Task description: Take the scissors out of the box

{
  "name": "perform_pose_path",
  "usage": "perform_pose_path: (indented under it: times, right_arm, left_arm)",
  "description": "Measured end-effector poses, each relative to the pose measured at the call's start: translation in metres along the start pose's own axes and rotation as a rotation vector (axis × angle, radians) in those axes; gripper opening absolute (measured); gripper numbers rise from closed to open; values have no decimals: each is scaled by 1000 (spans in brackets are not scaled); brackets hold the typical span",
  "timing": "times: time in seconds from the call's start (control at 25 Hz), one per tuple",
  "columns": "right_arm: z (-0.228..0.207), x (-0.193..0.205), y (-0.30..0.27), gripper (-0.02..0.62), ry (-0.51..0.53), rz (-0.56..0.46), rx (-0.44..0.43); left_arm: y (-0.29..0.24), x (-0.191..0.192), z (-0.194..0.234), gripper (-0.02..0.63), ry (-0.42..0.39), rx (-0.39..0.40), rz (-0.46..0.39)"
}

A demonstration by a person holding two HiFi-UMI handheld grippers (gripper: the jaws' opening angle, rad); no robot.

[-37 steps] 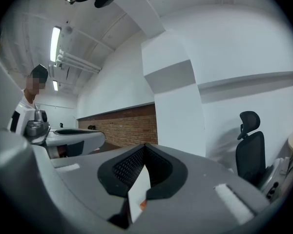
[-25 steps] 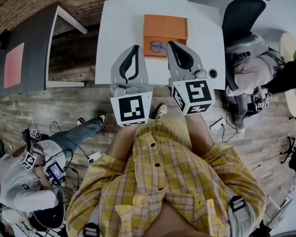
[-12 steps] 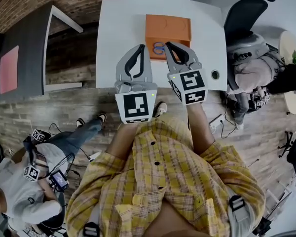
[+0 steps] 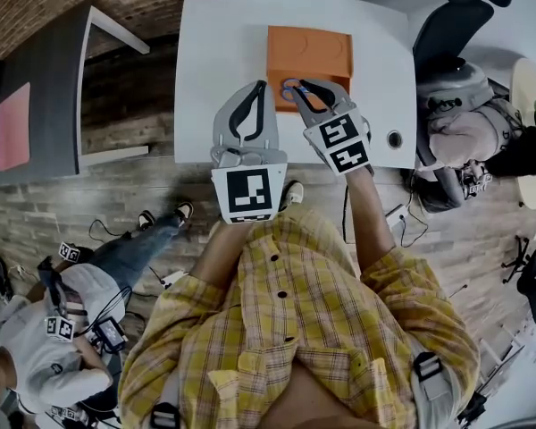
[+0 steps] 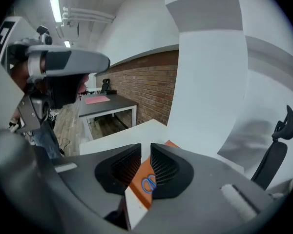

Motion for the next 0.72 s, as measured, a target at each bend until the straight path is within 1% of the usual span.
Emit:
perform_pose_path:
  times: [0.16, 0.28, 0.44, 0.72]
  right_arm:
    - [-7, 11, -18, 64, 129, 79, 3]
    - [-9, 27, -35, 67, 180, 135, -38]
    - [-12, 48, -55, 80, 290, 231, -102]
    - [-5, 63, -77, 85, 361, 322, -194]
  left_arm:
    - [-6, 3, 5, 1, 5, 0, 7]
    - [-12, 9, 8, 1, 8, -4, 18]
    - [-21, 14, 10, 1, 12, -3, 30]
    - [-22, 20, 17, 2, 19, 1, 46]
Point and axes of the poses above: the fingertips, and each gripper's own axes: y backward along the fingers, z to its left, x out of its underside, the point moved 4 cm from there along y, backward along the fingers, and after that the axes turned 3 degrees about -y, right-handed, at the moved point
